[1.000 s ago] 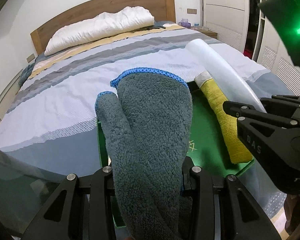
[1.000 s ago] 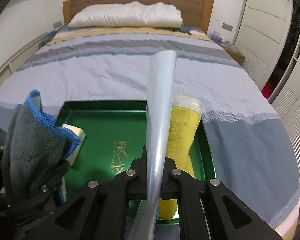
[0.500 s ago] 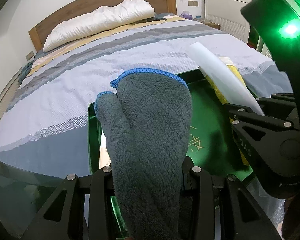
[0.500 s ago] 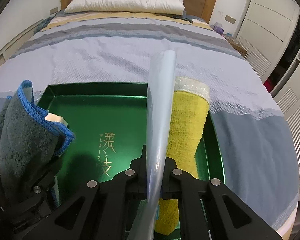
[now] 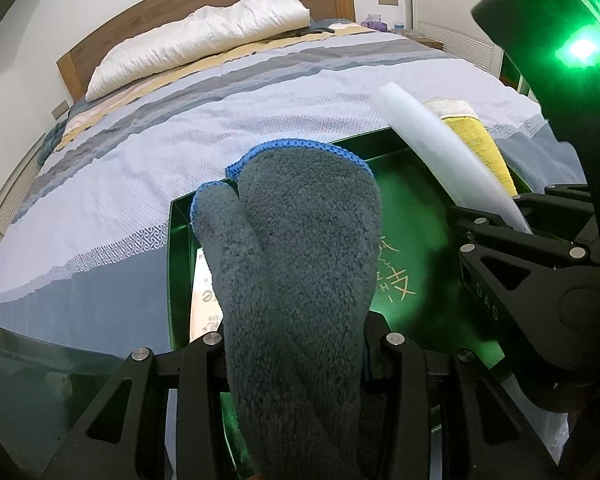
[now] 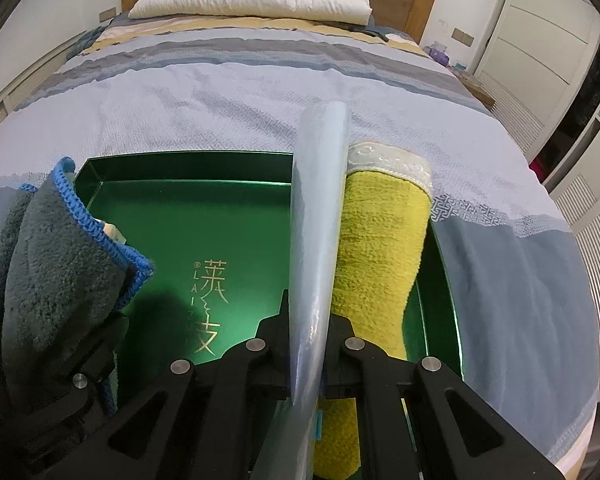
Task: Organize soft objects
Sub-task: 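Lower the mitt and tube into the tray beside the yellow towel roll, then open left tool to release the mitt while right tool releases the tube, then withdraw both tools from the tray toward the dark grey bottle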
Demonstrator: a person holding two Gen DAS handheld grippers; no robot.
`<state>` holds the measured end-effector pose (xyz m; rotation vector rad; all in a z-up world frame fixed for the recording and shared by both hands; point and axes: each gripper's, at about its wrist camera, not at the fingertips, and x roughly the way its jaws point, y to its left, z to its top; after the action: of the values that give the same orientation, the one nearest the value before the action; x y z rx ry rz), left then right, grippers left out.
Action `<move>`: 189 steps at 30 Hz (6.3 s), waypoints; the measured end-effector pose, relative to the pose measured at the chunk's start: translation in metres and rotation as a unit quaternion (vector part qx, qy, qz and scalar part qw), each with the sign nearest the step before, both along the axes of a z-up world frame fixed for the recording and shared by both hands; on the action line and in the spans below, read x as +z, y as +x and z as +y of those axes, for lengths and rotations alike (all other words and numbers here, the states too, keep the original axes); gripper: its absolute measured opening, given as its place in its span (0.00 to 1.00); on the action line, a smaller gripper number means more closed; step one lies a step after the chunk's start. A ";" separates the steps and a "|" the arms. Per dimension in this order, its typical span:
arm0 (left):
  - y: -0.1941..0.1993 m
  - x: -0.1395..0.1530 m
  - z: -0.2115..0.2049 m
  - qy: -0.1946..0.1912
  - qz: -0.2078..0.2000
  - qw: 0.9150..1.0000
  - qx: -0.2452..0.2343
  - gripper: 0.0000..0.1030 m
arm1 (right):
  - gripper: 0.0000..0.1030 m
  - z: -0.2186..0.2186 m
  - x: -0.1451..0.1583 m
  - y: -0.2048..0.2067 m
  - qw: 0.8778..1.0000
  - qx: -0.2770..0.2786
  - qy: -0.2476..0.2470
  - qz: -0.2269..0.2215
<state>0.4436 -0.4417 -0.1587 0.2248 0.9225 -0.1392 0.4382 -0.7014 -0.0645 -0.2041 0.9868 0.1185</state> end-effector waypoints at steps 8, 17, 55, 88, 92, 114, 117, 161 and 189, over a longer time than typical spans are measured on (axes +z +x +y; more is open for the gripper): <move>0.002 -0.005 -0.002 0.004 0.004 1.000 0.003 0.36 | 0.09 0.001 -0.006 0.002 1.000 0.000 -0.003 0.001; 0.003 -0.007 -0.001 0.003 0.008 1.000 0.005 0.42 | 0.27 0.005 -0.009 0.008 1.000 -0.005 -0.004 0.002; 0.008 -0.003 0.007 -0.013 0.003 0.999 0.038 0.43 | 0.25 0.009 -0.006 0.021 0.999 -0.011 -0.040 0.003; 0.033 0.013 0.011 -0.009 -0.014 0.997 0.079 0.47 | 0.38 -0.002 0.005 0.018 0.999 -0.011 -0.042 0.001; 0.034 0.014 0.011 -0.009 -0.013 0.996 0.083 0.53 | 0.41 -0.004 0.008 0.016 0.999 -0.011 -0.038 -0.001; 0.035 0.018 0.011 -0.009 -0.016 0.996 0.092 0.66 | 0.53 -0.007 0.022 0.013 0.999 -0.015 -0.041 -0.015; 0.036 0.019 0.014 -0.015 -0.017 0.995 0.099 0.70 | 0.55 -0.009 0.024 0.012 0.999 -0.017 -0.039 -0.016; -0.013 0.092 0.018 -0.077 -0.048 0.993 0.082 0.70 | 0.77 -0.051 0.110 -0.060 0.995 -0.059 -0.024 -0.076; -0.265 0.160 0.126 -0.121 -0.066 0.987 -0.077 0.81 | 0.86 -0.003 0.190 -0.361 0.988 -0.062 0.041 -0.137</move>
<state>0.1784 -0.3158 0.0010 0.0776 0.7490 -0.3733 0.0773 -0.7042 0.1260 -0.0788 0.7169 0.0157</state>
